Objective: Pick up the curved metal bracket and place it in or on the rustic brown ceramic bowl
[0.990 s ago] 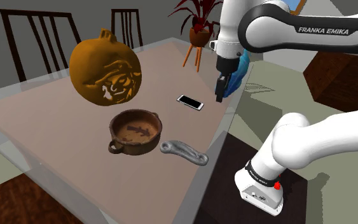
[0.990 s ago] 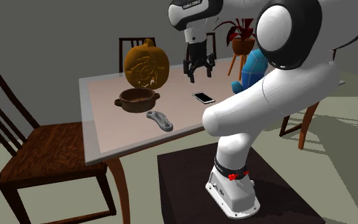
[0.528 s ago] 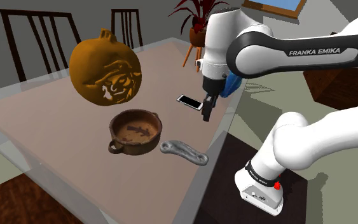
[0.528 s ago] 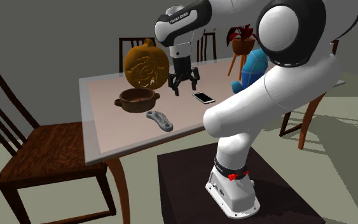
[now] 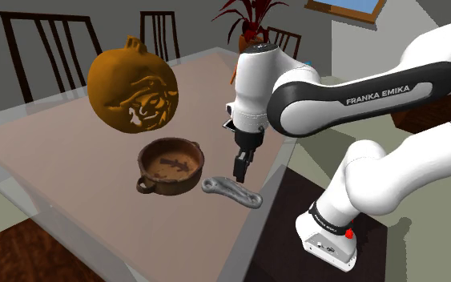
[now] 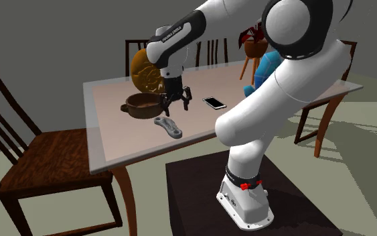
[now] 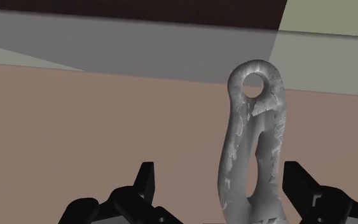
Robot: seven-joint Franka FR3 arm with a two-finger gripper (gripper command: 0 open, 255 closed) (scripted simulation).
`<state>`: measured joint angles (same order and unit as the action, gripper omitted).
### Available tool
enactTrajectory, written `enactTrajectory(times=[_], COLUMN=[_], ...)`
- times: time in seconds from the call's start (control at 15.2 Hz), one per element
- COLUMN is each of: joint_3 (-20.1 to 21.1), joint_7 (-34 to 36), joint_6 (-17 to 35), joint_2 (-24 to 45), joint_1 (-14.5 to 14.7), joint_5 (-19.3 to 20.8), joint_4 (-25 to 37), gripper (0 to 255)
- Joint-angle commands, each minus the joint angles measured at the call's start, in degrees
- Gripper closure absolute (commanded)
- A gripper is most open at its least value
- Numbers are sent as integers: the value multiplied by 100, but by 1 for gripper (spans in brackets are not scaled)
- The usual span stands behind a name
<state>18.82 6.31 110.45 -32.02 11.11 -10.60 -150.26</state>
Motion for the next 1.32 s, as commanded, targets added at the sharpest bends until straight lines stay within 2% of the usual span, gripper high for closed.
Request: enactTrajectory(times=[0.0,0.59,1.12,1.19,1.25], joint_3=[210,444,444,444,444], joint_7=[166,265,266,266,266], joint_6=[371,1238,1236,1236,1236], joint_2=[308,757,757,757,757], joint_1=[104,171,171,171,171], joint_5=[-150,-279,-279,-279,-279], joint_4=[-13,-410,-410,-410,-410], gripper=[0,0,0,255,255])
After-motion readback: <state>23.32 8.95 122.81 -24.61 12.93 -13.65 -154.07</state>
